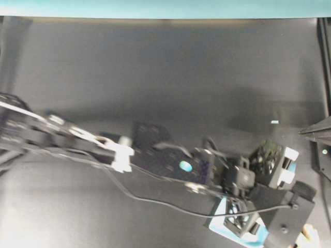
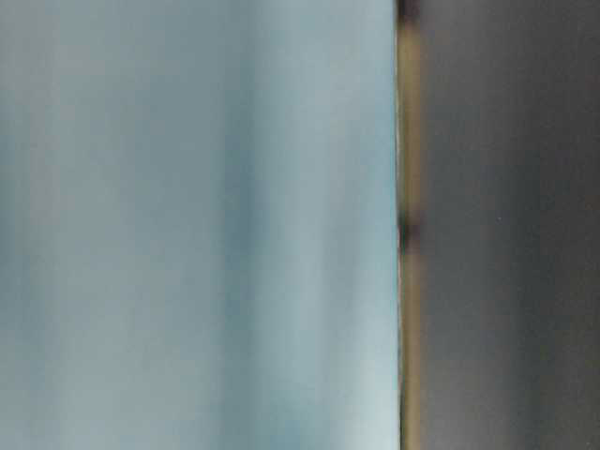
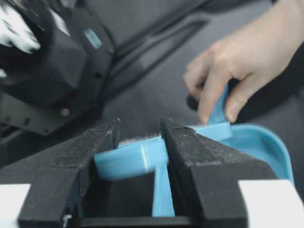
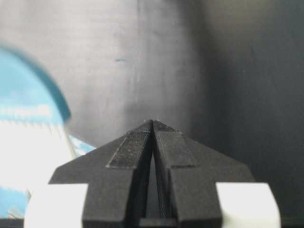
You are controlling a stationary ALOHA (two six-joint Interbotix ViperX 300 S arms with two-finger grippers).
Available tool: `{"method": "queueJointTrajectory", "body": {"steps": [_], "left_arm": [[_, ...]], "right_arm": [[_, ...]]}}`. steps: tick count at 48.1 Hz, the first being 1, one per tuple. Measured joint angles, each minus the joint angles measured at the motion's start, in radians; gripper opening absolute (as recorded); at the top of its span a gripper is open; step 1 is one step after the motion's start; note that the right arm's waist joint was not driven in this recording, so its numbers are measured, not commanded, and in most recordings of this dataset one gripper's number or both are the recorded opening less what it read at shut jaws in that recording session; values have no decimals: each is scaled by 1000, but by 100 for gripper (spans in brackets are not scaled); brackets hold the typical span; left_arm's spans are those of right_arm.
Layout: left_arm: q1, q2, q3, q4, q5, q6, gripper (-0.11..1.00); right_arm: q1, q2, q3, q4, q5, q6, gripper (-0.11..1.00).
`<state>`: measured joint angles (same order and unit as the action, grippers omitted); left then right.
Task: Hold the dustpan with a person, while the left arm uses a hand brush to gather the screws into the dustpan.
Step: 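Sweep the brush bristles across the screws into the held dustpan, then pull the brush back left away from the dustpan, still gripped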
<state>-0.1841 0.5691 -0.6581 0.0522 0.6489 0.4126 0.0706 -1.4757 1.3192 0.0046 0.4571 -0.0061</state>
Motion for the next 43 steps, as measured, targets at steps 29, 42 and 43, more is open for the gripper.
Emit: {"method": "queueJointTrajectory", "body": {"steps": [29, 42, 43], "left_arm": [[12, -311, 508, 0, 20, -78, 31], [17, -457, 801, -2, -190, -160, 31], [20, -469, 821, 0, -210, -163, 31]], "right_arm": [[0, 0, 0, 0, 0, 0, 0], [0, 0, -2, 0, 2, 0, 0], [0, 0, 0, 0, 2, 0, 0]]}}
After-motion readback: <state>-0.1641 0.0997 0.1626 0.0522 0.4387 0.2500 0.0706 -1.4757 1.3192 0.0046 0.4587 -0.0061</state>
